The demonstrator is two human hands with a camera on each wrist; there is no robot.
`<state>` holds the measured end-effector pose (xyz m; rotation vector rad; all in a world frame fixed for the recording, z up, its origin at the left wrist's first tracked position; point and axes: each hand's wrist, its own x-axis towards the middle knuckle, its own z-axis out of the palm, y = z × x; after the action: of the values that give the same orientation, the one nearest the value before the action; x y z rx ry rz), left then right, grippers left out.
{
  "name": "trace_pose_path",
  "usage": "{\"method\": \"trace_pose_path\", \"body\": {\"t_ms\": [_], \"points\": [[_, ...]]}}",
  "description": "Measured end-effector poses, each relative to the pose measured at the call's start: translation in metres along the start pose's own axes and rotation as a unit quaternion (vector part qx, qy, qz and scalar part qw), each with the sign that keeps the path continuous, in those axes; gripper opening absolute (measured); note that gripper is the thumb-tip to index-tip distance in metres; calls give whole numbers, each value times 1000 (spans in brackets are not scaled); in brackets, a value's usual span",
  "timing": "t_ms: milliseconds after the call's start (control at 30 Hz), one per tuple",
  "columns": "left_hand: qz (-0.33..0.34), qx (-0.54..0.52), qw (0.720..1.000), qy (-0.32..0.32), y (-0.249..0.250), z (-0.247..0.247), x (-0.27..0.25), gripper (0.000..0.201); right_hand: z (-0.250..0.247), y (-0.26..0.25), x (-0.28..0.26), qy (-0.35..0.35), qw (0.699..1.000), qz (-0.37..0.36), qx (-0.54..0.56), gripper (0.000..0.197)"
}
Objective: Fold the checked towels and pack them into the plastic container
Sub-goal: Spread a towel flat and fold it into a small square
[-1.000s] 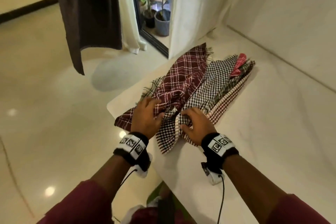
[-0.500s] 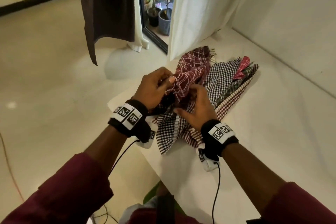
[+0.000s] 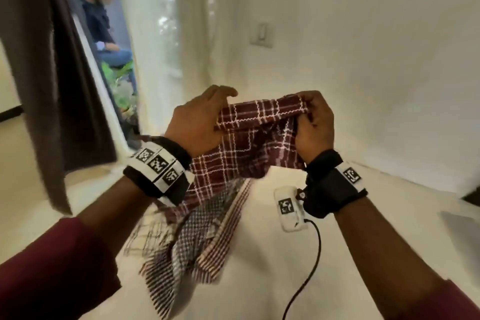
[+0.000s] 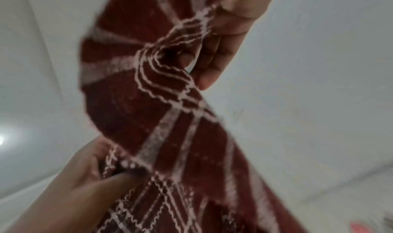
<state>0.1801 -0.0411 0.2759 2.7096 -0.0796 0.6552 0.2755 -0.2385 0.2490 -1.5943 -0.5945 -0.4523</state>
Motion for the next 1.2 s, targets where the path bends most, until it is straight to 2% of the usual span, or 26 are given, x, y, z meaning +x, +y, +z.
{"method": "trace_pose_path", "body": {"t_ms": [100, 200, 233, 267, 300, 333, 367, 400, 433, 467, 533, 600, 667, 733, 833, 900, 967, 1000, 1067, 1133, 1200], "points": [[8, -57, 998, -13, 46, 10, 46, 51, -97, -5, 25, 59, 995, -3, -79, 27], [13, -97, 993, -58, 73, 28, 91, 26, -197, -3, 41, 93, 977, 47, -188, 27], [21, -89, 992, -82, 85, 35, 108, 16, -228, -5, 45, 77, 968, 75, -226, 26], [32, -61, 992, -107, 99, 42, 127, 10, -259, -10, 52, 32, 957, 105, -269, 22], [42, -5, 991, -129, 110, 46, 146, 4, -280, -14, 60, -43, 933, 149, -325, 17], [57, 56, 986, -143, 127, 47, 167, 6, -300, -25, 69, -122, 888, 202, -395, 14], [64, 108, 982, -143, 145, 47, 187, 16, -317, -35, 79, -174, 837, 242, -459, 39], [70, 142, 980, -121, 163, 45, 207, 21, -333, -43, 92, -210, 794, 253, -511, 71], [74, 157, 981, -84, 180, 41, 227, 22, -347, -54, 105, -218, 776, 252, -536, 92], [69, 159, 984, -51, 192, 39, 242, 21, -358, -63, 114, -201, 775, 251, -544, 97], [54, 136, 989, 0, 219, 37, 262, 19, -385, -78, 130, -141, 802, 222, -536, 85], [50, 125, 991, 3, 240, 38, 271, 21, -404, -86, 136, -113, 814, 199, -534, 74], [36, 113, 993, -12, 252, 37, 270, 23, -421, -85, 141, -112, 802, 208, -549, 66], [20, 81, 996, -33, 255, 42, 267, 22, -431, -78, 138, -115, 776, 216, -581, 54], [-1, -9, 1000, -26, 249, 69, 226, 15, -432, -46, 103, -80, 771, 148, -615, 26], [-13, -62, 998, 22, 233, 102, 169, 9, -421, -11, 44, -64, 796, 96, -594, 15], [-41, -76, 996, 23, 204, 140, 93, 8, -406, 30, -35, -111, 816, 128, -553, 18], [-51, -60, 997, -6, 187, 162, 54, 10, -398, 50, -78, -156, 815, 161, -534, 21], [-59, -4, 993, -102, 149, 204, -16, 14, -379, 87, -152, -256, 784, 232, -516, 24], [-84, 17, 970, -229, 119, 240, -70, 20, -361, 110, -206, -319, 757, 292, -490, 27], [-81, 37, 928, -362, 105, 263, -106, 35, -345, 121, -239, -357, 732, 326, -480, 27]]}}
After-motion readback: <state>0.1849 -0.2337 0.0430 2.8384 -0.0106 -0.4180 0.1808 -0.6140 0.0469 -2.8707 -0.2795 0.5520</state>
